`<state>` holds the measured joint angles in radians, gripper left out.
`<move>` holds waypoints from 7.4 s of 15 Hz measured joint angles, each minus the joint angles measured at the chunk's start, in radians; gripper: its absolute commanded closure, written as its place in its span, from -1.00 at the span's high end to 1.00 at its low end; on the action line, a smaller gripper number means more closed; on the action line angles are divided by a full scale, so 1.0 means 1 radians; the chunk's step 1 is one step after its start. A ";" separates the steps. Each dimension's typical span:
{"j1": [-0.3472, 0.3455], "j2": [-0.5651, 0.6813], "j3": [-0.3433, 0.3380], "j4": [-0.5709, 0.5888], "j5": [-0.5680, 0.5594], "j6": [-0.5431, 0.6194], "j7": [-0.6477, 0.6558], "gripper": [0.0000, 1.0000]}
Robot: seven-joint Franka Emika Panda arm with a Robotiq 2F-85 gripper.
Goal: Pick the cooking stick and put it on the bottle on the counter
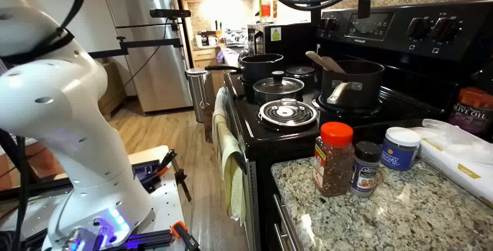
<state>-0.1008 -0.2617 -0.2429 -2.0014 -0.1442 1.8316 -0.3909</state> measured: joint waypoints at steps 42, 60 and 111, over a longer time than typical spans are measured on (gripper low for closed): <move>0.094 0.260 0.224 0.211 0.068 -0.108 0.388 1.00; 0.117 0.520 0.232 0.424 0.062 -0.234 0.374 0.47; 0.145 0.612 0.237 0.578 -0.005 -0.318 0.360 -0.83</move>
<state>0.0442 0.3500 -0.0054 -1.4231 -0.1489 1.5138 -0.0308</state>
